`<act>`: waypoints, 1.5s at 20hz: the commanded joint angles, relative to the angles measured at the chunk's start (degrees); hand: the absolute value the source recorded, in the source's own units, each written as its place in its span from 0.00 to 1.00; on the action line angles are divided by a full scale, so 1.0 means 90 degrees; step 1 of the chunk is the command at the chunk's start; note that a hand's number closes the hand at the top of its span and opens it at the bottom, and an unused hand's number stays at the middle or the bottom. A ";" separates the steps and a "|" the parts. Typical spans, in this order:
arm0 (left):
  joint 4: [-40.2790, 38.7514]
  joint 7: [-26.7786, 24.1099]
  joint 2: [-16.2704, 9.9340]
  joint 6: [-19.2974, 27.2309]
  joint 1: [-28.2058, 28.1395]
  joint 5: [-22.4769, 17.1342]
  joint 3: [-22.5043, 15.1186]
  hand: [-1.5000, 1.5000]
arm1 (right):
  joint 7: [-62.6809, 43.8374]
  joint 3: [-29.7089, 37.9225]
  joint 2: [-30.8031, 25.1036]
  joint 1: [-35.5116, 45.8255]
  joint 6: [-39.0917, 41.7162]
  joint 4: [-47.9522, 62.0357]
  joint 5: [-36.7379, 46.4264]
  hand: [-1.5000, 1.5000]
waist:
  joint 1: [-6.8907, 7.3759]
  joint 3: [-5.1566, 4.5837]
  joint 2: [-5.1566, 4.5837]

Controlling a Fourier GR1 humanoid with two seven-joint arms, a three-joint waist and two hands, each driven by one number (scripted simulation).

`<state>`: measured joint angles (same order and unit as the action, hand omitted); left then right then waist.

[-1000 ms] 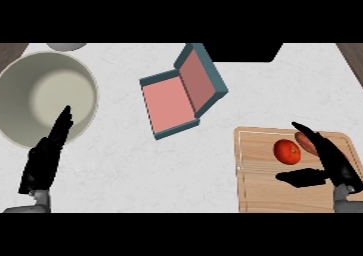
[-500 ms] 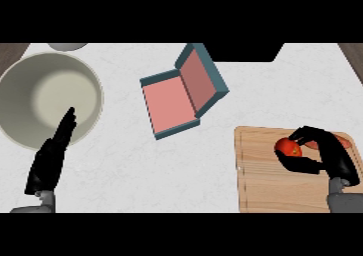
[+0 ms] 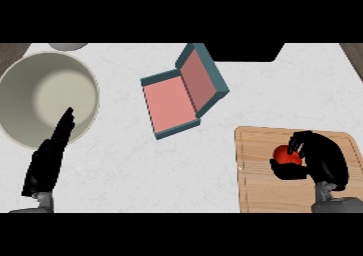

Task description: Pick the tomato from the cutting board and place it in the cardboard box

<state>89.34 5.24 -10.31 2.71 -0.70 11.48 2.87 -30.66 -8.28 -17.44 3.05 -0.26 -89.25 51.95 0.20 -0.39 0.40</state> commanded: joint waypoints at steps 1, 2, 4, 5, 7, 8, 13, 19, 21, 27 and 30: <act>-0.0284 -0.0037 0.0087 0.0103 0.0197 0.0026 0.0063 0.50 | -0.1335 -0.0749 0.0128 0.0046 0.0600 -0.0905 0.1079 1.00 | -0.0064 0.0030 -0.0026; 0.0091 0.0217 0.0064 0.0046 0.0137 0.0151 -0.0123 0.50 | -0.1424 -0.0789 0.0093 0.0195 0.0764 -0.0867 0.1227 1.00 | -0.0027 0.0037 -0.0026; 0.0115 0.0220 -0.0143 -0.0069 0.0206 -0.0076 0.0201 0.50 | -0.1843 -0.1135 0.0098 -0.0294 0.1011 -0.1831 0.1598 1.00 | -0.0076 0.0035 -0.0007; -0.0054 0.0009 0.0006 -0.0033 0.0127 0.0027 0.0058 0.50 | -0.1663 -0.0794 -0.0067 -0.0123 0.1105 -0.1739 0.1488 1.00 | -0.0047 0.0040 -0.0030; -0.0144 0.0212 0.0235 0.0158 0.0306 0.0202 -0.0117 0.50 | -0.2025 -0.0950 0.0104 -0.0142 0.1469 -0.2518 0.1554 1.00 | -0.0075 0.0039 -0.0024; 0.0188 0.0150 -0.0047 -0.0110 -0.0013 -0.0037 0.0123 0.50 | -0.2066 -0.0901 0.0309 0.0156 0.1608 -0.2556 0.1402 1.00 | -0.0022 0.0041 -0.0026; -0.0131 -0.0154 0.0017 0.0013 0.0047 0.0046 0.0127 0.50 | -0.1381 -0.0797 0.0643 0.0822 0.0946 -0.3293 0.0793 1.00 | -0.0007 0.0042 -0.0025; 0.0150 0.0218 0.0126 -0.0020 0.0094 0.0109 -0.0042 0.50 | -0.1321 -0.0821 0.1164 0.1793 0.1185 -0.3482 0.0228 1.00 | 0.0018 0.0043 -0.0037; -0.0015 0.0014 0.0038 -0.0043 0.0045 0.0128 0.0058 0.50 | -0.1386 -0.0707 0.1315 0.2407 0.1313 -0.3245 0.0176 1.00 | 0.0027 0.0040 -0.0043; -0.0193 -0.0251 0.0170 -0.0055 0.0037 0.0160 0.0025 0.50 | -0.1474 -0.0482 0.1913 0.3583 0.1134 -0.1790 0.0412 1.00 | 0.0024 0.0041 -0.0046; 0.0017 0.0025 0.0156 -0.0120 0.0029 0.0108 0.0048 0.50 | -0.1718 -0.0270 0.1928 0.4378 0.1082 -0.1085 0.0242 1.00 | 0.0035 0.0042 -0.0045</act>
<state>89.05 5.75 -9.53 1.81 0.56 12.35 3.62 -44.39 -12.72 -1.34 35.98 8.88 -104.55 55.12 0.57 -0.03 -0.03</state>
